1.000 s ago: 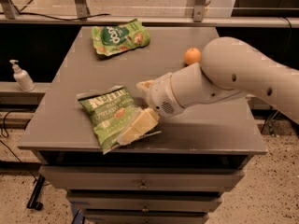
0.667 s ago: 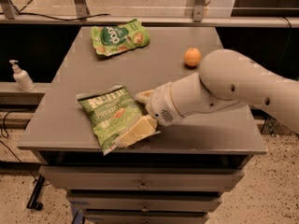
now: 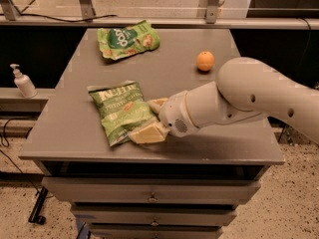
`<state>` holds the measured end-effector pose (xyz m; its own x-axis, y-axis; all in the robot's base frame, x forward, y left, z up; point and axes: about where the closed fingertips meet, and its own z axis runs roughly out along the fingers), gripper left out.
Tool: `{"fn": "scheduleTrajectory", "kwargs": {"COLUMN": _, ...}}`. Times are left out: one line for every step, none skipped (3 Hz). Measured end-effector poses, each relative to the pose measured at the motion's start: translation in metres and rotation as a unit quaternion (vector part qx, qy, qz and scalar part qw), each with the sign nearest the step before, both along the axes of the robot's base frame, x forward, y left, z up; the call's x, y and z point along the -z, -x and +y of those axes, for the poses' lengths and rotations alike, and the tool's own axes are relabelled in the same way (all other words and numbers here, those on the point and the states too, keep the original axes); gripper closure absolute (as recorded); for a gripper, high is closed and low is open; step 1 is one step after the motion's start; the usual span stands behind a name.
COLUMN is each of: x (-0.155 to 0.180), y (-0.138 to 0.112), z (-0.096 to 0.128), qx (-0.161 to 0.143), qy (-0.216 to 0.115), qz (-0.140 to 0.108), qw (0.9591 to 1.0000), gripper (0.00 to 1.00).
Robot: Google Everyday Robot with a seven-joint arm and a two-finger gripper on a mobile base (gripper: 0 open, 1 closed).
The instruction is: Pick green jalapeno chip bag
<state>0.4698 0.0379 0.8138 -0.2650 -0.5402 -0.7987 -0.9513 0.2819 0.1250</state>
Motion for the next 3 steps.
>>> {"fn": "scheduleTrajectory", "kwargs": {"x": -0.0025, "y": 0.0000, "z": -0.0001, "qx": 0.000, "qy": 0.000, "qz": 0.000, "qw": 1.0000, "gripper": 0.88}}
{"fn": "scheduleTrajectory", "kwargs": {"x": -0.0034, "y": 0.0000, "z": -0.0001, "qx": 0.000, "qy": 0.000, "qz": 0.000, "qw": 1.0000, "gripper": 1.00}}
{"fn": "scheduleTrajectory", "kwargs": {"x": -0.0035, "y": 0.0000, "z": -0.0001, "qx": 0.000, "qy": 0.000, "qz": 0.000, "qw": 1.0000, "gripper": 1.00}}
